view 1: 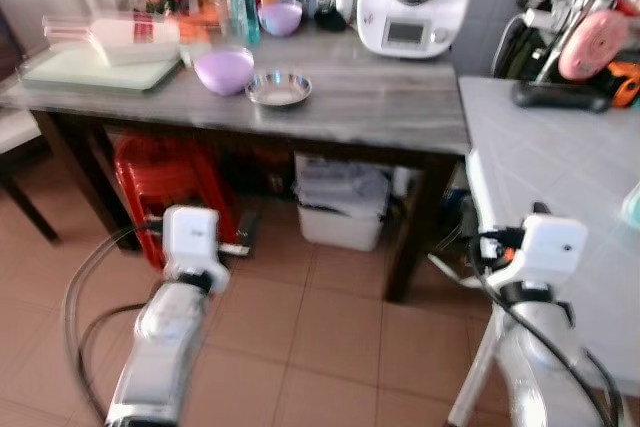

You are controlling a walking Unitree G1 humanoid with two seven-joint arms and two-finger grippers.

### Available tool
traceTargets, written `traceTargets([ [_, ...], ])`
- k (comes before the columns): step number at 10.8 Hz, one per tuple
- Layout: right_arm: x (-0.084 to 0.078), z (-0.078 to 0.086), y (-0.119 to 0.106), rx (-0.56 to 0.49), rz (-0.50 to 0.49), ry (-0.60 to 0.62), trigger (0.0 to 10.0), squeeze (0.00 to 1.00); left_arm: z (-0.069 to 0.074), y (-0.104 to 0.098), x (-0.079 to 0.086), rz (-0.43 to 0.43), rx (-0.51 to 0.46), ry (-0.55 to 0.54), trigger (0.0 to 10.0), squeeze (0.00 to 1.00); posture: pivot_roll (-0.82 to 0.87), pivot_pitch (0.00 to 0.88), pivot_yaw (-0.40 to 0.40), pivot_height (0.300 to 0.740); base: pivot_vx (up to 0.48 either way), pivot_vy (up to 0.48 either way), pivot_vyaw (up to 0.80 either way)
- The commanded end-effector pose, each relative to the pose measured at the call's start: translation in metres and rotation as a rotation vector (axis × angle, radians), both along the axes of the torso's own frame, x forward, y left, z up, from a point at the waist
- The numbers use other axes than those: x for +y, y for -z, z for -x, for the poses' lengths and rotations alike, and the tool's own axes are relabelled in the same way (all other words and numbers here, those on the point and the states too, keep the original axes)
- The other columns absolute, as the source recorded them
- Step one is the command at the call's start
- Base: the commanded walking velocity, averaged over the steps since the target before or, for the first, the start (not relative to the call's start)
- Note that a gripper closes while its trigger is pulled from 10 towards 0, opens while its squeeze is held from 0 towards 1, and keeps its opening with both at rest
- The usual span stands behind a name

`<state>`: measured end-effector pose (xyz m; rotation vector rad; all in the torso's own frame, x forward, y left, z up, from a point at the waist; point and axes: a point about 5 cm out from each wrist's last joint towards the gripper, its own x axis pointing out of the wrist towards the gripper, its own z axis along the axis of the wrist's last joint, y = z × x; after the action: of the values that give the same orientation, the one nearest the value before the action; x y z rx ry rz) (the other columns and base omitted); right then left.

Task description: Setting the table

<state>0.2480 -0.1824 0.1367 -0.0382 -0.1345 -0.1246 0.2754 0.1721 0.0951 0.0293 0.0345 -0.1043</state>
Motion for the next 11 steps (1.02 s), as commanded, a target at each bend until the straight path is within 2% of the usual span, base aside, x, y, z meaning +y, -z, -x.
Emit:
traceTargets([
  [1,-0.004,0.003,-0.005,-0.022,0.014,0.027,10.0,0.0,0.001,-0.005,0.0,-0.004,-0.024,0.008,10.0,0.0,0.05,0.028,0.009,0.74,0.0,-0.277,0.0],
  [4,-0.005,0.011,0.0,-0.007,0.025,0.041,10.0,0.0,0.005,-0.002,-0.006,-0.009,-0.019,0.023,10.0,0.0,0.05,0.023,0.006,0.74,0.0,-0.277,0.0],
  [7,0.0,0.006,-0.002,-0.023,0.047,0.005,10.0,0.0,0.001,-0.004,-0.014,-0.004,-0.025,0.039,10.0,0.0,0.05,0.021,0.007,0.74,0.0,-0.276,-0.5],
  [11,0.008,0.004,-0.002,-0.028,0.039,-0.011,10.0,0.0,0.002,-0.006,-0.015,-0.007,-0.026,0.048,10.0,0.0,0.05,0.044,0.018,0.74,0.0,-0.286,0.0],
])
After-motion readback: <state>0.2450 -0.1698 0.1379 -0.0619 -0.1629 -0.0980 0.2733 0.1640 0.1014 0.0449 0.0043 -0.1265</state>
